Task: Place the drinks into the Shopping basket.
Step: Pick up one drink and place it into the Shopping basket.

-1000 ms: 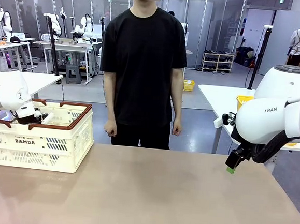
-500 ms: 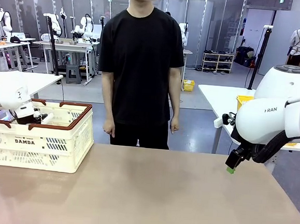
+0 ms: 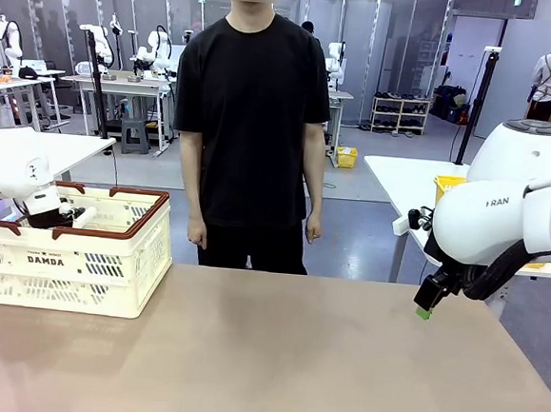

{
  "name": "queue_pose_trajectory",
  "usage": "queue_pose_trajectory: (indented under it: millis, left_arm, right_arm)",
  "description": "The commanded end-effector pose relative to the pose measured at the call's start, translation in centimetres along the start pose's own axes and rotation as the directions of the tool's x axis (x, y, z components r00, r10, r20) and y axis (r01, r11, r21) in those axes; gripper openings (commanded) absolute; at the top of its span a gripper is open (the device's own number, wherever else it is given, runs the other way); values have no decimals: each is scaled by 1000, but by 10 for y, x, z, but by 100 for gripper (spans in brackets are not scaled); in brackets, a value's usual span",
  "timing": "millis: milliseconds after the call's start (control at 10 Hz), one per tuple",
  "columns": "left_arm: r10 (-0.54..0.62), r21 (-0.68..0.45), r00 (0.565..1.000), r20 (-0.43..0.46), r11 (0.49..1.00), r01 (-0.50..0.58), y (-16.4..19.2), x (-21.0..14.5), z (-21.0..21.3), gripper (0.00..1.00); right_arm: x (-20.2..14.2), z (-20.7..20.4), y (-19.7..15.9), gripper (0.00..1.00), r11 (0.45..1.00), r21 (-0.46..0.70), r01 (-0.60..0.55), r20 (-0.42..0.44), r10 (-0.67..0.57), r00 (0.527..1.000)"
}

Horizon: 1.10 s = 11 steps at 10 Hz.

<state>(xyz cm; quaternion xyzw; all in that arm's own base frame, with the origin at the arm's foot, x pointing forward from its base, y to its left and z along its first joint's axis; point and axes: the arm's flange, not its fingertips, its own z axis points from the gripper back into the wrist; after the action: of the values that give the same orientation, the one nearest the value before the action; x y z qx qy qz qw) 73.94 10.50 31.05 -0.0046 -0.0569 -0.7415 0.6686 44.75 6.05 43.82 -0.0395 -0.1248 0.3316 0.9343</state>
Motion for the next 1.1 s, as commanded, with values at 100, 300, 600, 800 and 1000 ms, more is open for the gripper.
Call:
queue_pose_trajectory:
  millis: [100,300,600,800,1000]
  left_arm:
    - [-2,3,1000,1,1000,2,1,1,-3,100]
    - [-2,3,1000,1,1000,2,1,1,-3,100]
    - [-35,-15,999,-12,999,34,-1,2,7,100]
    - [-57,18,998,-1,998,57,-5,6,30,100]
    - [-66,26,998,-20,997,66,-8,10,53,100]
  right_arm:
    - [-1,1,-2,100,1000,-6,-6,-7,6,1000]
    - [-1,1,-2,100,1000,-6,-6,-7,6,1000]
    - [-1,1,-2,100,1000,-6,-6,-7,6,1000]
    - [-1,1,-2,100,1000,-6,-6,-7,6,1000]
    - [-1,1,-2,100,1000,-6,-6,-7,6,1000]
